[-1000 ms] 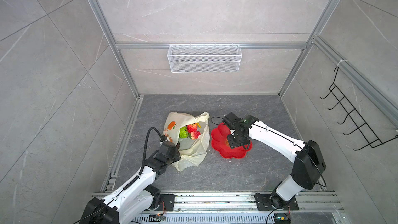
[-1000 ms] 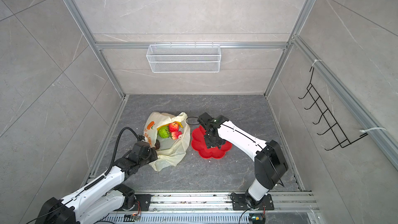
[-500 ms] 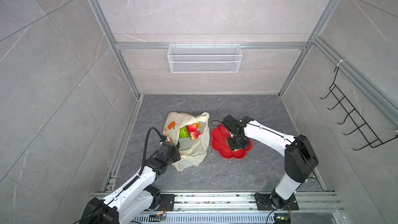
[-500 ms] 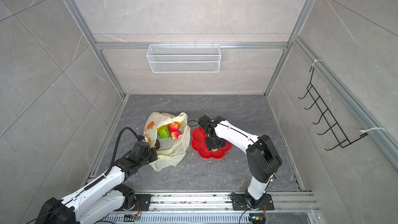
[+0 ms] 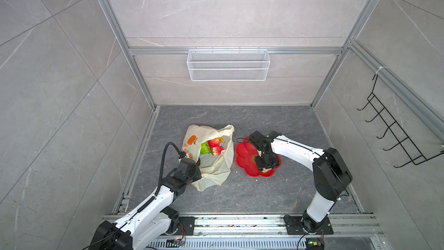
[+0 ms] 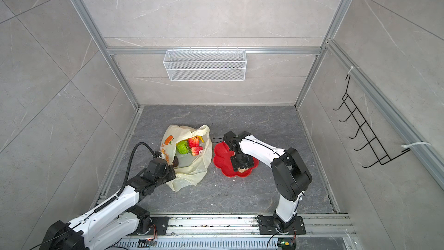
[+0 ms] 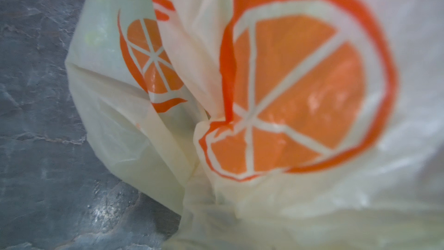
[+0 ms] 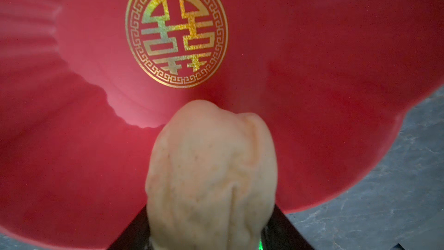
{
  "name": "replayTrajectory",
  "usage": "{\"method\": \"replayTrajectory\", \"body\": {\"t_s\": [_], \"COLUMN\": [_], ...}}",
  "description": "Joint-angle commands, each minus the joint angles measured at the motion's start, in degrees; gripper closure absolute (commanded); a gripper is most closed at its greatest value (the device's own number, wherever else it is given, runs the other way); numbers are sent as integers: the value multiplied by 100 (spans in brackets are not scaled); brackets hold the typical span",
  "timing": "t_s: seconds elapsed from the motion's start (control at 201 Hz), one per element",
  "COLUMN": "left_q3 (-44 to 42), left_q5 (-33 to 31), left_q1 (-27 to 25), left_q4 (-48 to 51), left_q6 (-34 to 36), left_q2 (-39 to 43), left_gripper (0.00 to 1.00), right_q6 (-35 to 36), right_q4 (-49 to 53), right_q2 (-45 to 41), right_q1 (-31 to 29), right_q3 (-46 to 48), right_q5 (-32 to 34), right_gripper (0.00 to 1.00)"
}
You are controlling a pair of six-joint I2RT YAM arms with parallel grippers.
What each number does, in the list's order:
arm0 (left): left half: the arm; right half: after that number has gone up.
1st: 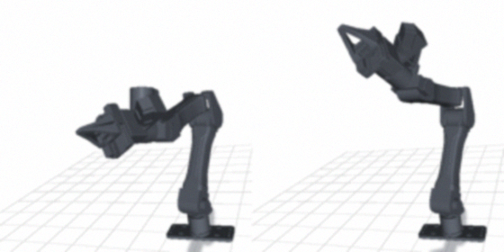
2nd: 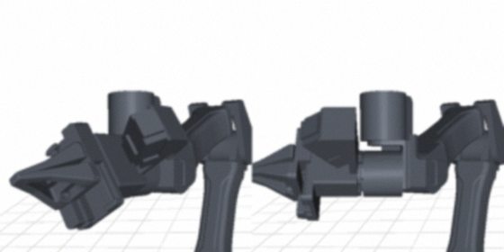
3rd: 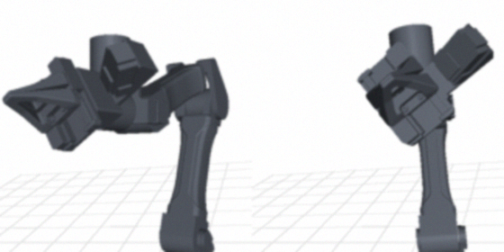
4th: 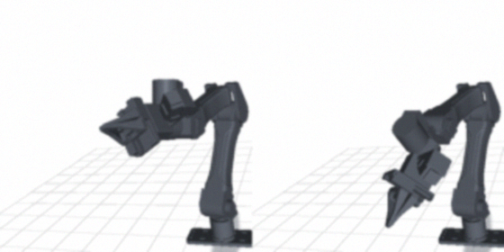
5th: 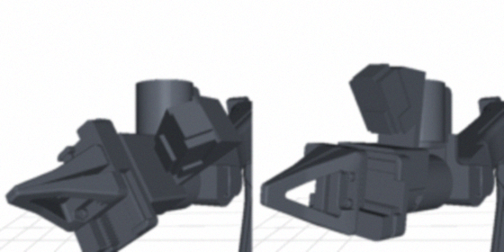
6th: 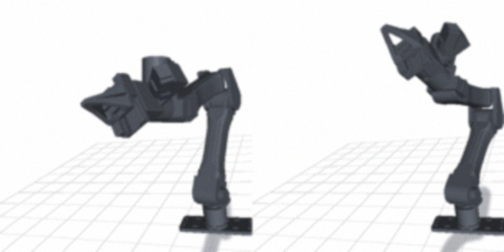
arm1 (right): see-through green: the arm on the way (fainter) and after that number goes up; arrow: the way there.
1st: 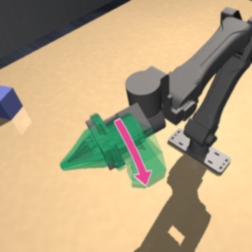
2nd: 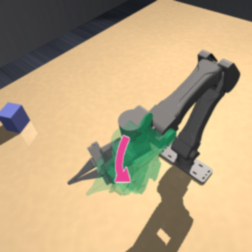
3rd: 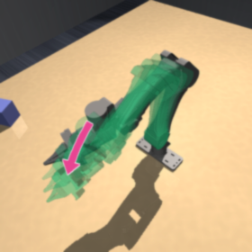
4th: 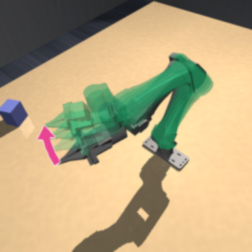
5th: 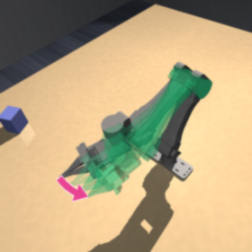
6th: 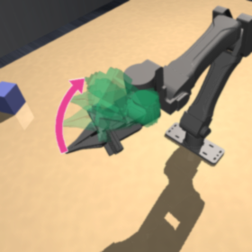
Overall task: Take the fake fruits out of the plastic bag
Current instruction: 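Lower the cream fruit into the red bowl and open the right gripper, then raise the right gripper and reach it into the bag opening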
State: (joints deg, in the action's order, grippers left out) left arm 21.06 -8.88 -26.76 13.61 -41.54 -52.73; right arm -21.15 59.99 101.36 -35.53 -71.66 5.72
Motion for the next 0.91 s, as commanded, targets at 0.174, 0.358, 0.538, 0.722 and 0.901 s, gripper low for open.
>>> {"method": "replayTrajectory", "body": {"t_s": [0.174,0.358,0.538,0.722,0.901], "left_q3": [24,11,-33,38,44], "left_q5": [-35,-131,-140,-105,-74], "left_q1": [-13,-13,-13,-13,-13], "left_q4": [-128,-81,-121,-115,-128], "left_q6": [115,81,73,109,120], "left_q2": [19,131,170,33,18], "left_gripper": [100,100,100,100,100], "right_q6": [37,30,15,0,-42], "right_q4": [-60,-110,-101,45,233], "right_q2": [-177,-336,-387,-547,-939], "right_q1": [33,28,28,28,2], "right_q3": [202,252,247,115,-79], "right_q5": [108,230,235,311,360], "right_gripper": [30,27,26,26,27]}}
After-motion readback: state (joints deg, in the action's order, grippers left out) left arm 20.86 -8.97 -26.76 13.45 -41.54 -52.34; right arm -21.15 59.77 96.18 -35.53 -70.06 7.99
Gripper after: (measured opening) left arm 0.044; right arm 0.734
